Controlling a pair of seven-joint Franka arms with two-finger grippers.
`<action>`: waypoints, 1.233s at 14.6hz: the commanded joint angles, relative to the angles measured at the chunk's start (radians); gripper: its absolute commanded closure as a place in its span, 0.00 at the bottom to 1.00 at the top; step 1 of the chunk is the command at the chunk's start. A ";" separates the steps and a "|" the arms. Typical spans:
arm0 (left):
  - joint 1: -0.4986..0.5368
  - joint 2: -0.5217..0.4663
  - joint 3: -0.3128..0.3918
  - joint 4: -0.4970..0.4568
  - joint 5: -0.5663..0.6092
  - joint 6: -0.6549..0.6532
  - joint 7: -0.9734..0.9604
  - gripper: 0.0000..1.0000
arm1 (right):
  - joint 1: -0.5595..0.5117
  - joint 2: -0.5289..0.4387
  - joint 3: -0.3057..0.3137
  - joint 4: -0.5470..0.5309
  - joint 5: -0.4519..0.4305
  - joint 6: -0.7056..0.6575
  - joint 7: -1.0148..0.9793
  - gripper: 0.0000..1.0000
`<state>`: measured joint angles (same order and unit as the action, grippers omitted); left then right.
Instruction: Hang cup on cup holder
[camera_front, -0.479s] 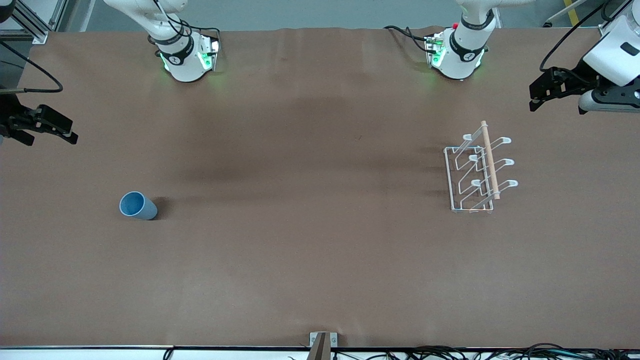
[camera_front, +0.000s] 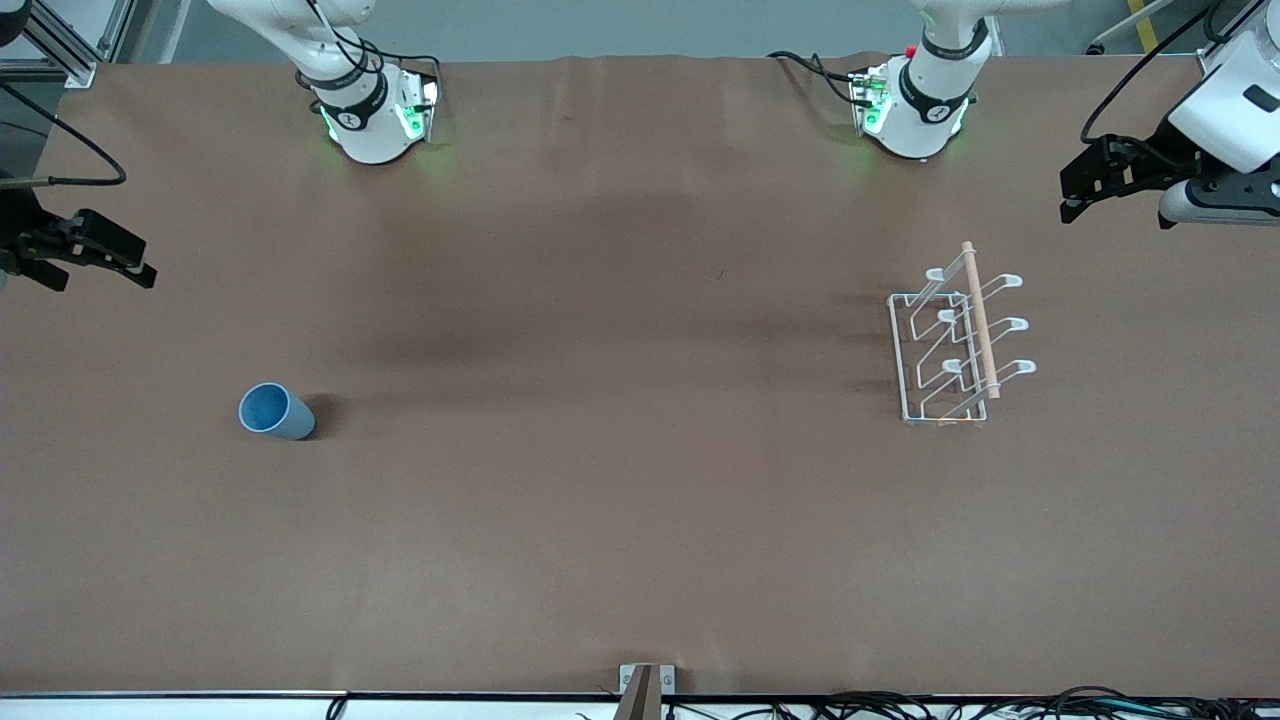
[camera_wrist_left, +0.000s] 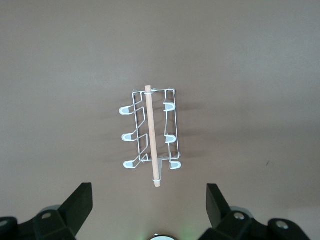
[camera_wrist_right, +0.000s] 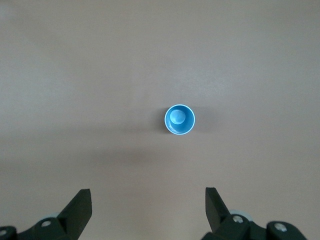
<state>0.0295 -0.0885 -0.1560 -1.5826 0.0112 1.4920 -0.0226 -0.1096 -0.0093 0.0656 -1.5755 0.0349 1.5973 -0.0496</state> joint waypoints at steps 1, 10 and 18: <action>0.009 0.016 -0.004 0.035 0.003 0.002 0.018 0.00 | -0.022 0.006 0.008 -0.011 0.014 0.010 0.001 0.00; 0.026 0.024 -0.004 0.039 -0.004 0.001 0.023 0.00 | -0.125 0.262 0.010 -0.008 0.031 0.162 -0.036 0.01; 0.024 0.024 -0.005 0.038 -0.005 0.001 0.023 0.00 | -0.171 0.497 0.010 -0.023 0.031 0.288 -0.108 0.05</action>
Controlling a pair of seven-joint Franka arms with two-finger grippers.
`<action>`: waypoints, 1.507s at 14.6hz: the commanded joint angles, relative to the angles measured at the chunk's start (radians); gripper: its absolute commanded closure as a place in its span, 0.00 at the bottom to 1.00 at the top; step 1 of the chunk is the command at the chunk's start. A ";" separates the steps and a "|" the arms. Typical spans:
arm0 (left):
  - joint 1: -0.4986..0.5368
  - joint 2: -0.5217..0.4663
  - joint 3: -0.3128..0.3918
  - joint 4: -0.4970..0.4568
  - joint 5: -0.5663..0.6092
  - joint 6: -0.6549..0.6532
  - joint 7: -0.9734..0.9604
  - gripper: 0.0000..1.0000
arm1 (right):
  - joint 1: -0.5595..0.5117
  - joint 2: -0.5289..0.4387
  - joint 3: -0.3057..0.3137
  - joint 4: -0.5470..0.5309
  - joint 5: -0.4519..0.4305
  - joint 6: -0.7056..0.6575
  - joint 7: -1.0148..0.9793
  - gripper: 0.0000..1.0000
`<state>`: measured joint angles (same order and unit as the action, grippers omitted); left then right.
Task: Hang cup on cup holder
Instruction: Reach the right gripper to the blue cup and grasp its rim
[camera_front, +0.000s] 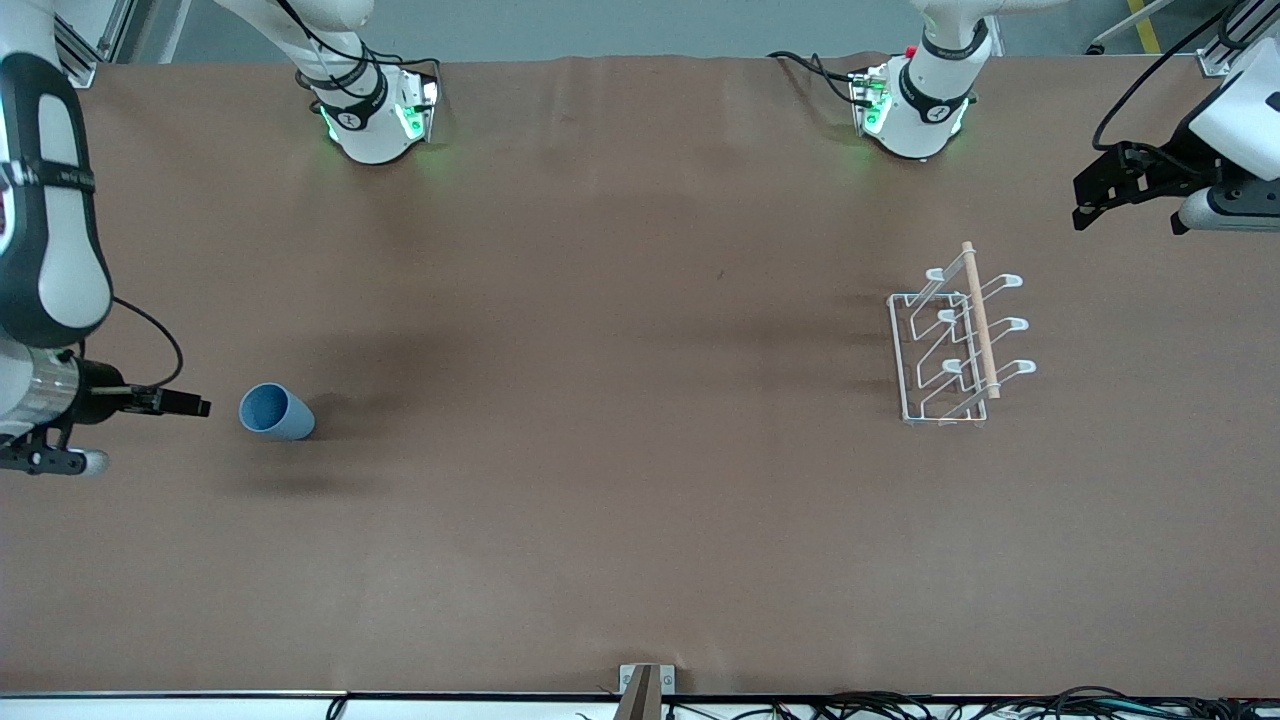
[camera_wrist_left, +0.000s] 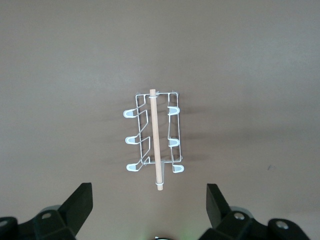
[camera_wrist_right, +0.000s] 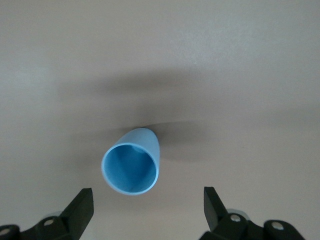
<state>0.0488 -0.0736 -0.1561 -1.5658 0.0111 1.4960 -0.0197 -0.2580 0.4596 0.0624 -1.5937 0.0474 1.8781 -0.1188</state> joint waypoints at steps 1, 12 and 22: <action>0.005 0.009 -0.003 0.021 -0.005 -0.003 0.020 0.00 | -0.023 0.037 0.013 -0.026 0.019 0.022 -0.050 0.08; 0.005 0.009 -0.005 0.018 -0.007 -0.003 0.021 0.00 | -0.032 0.071 0.017 -0.193 0.074 0.223 -0.128 0.48; 0.005 0.011 -0.005 0.020 -0.007 -0.003 0.021 0.00 | -0.038 0.053 0.036 -0.146 0.190 0.077 -0.234 1.00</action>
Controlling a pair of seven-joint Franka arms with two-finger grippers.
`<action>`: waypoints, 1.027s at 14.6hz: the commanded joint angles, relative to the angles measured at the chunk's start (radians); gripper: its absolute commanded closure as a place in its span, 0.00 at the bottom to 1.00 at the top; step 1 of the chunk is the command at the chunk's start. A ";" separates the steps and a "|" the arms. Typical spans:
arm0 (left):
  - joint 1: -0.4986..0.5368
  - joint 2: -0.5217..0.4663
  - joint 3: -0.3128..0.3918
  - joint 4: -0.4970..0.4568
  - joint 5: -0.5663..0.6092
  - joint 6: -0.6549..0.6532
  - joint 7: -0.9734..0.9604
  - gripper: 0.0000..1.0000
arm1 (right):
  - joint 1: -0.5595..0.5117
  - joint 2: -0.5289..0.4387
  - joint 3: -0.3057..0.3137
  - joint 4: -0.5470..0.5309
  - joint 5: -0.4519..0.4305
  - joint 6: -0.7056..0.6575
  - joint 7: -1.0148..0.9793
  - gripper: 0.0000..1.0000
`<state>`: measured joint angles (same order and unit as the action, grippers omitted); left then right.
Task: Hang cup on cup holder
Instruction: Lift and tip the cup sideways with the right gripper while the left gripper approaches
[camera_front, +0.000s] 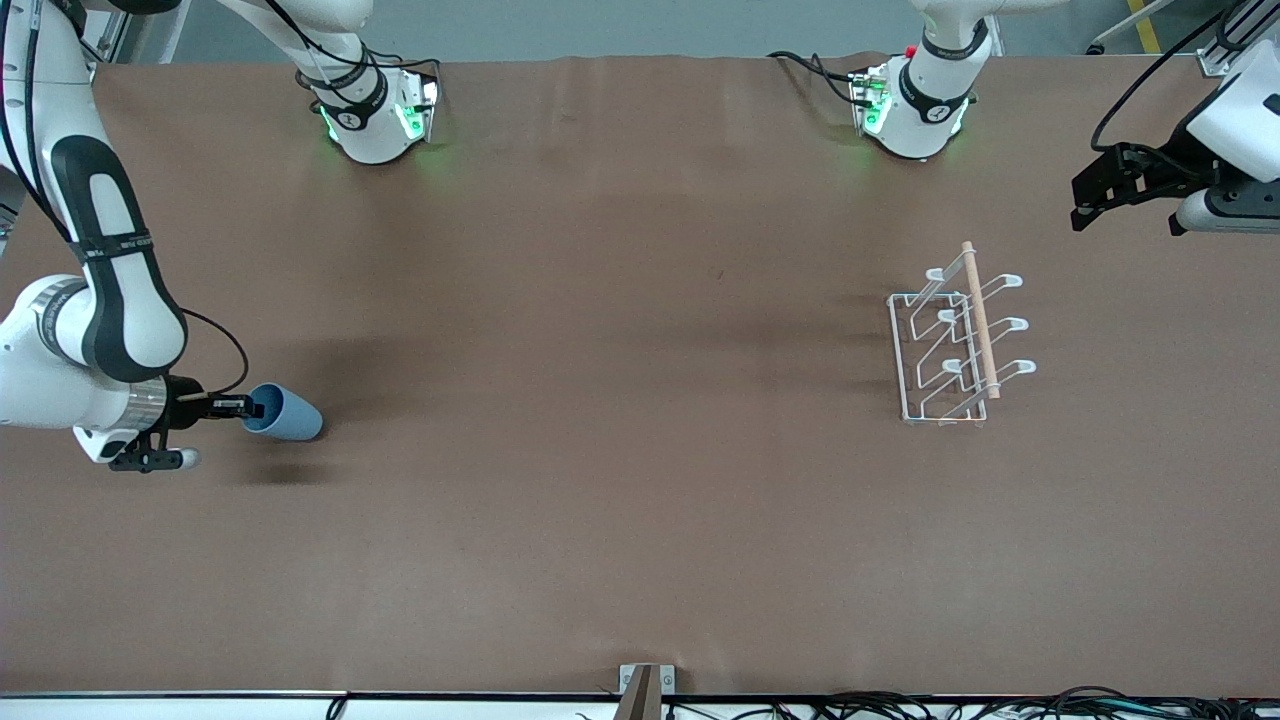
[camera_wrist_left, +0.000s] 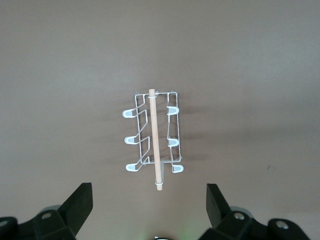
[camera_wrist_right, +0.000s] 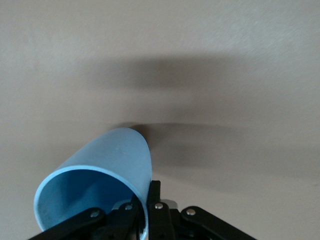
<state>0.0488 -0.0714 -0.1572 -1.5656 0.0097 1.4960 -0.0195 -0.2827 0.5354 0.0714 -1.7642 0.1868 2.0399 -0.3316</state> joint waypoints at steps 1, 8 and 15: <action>0.003 0.012 -0.004 0.019 -0.005 -0.003 0.021 0.00 | -0.009 -0.038 0.027 0.037 0.110 -0.151 -0.023 1.00; 0.002 0.015 -0.005 0.022 -0.022 -0.003 0.021 0.00 | 0.014 -0.061 0.061 0.060 0.563 -0.441 -0.057 1.00; -0.069 0.053 -0.073 0.026 -0.054 0.010 0.015 0.00 | 0.189 -0.064 0.067 0.062 0.980 -0.487 0.163 0.99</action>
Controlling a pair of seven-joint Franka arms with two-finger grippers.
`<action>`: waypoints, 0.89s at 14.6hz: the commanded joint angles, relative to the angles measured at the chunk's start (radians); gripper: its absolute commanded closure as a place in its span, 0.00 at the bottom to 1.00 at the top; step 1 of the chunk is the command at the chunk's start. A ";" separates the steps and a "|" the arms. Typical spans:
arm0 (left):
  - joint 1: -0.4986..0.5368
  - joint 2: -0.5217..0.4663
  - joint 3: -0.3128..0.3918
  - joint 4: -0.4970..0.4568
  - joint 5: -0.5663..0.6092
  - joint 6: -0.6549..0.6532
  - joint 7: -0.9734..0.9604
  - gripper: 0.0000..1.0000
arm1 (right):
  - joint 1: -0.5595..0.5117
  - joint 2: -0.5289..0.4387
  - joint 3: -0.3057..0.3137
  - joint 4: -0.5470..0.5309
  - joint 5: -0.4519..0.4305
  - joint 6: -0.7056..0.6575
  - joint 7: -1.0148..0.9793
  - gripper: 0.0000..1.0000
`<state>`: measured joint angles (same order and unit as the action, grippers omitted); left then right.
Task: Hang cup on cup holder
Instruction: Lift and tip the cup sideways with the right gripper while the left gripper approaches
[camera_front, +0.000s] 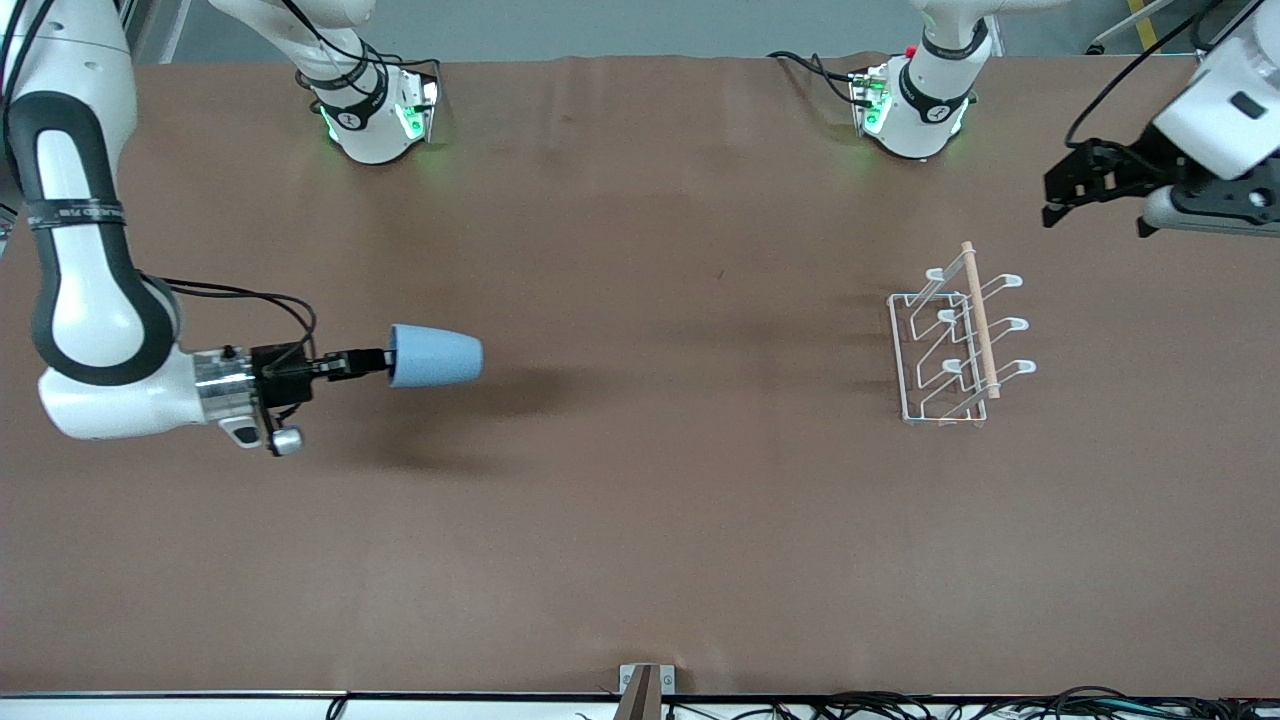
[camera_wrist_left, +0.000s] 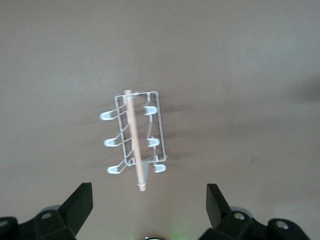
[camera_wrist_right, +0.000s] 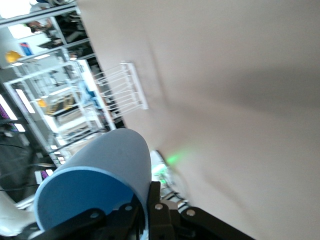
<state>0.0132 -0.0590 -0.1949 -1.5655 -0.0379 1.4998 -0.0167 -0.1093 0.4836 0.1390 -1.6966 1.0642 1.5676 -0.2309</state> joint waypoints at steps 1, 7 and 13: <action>-0.059 0.059 -0.066 0.025 -0.005 0.014 0.012 0.00 | 0.031 -0.011 -0.001 -0.005 0.168 -0.018 0.068 0.99; -0.205 0.131 -0.187 0.056 -0.005 0.193 -0.006 0.00 | 0.161 -0.008 -0.002 0.031 0.243 -0.005 0.070 0.98; -0.392 0.300 -0.201 0.225 0.001 0.313 0.009 0.00 | 0.198 -0.004 -0.004 0.092 0.238 -0.018 0.125 0.98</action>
<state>-0.3351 0.1687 -0.3968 -1.4253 -0.0404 1.7910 -0.0218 0.0709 0.4834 0.1416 -1.6366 1.2891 1.5597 -0.1518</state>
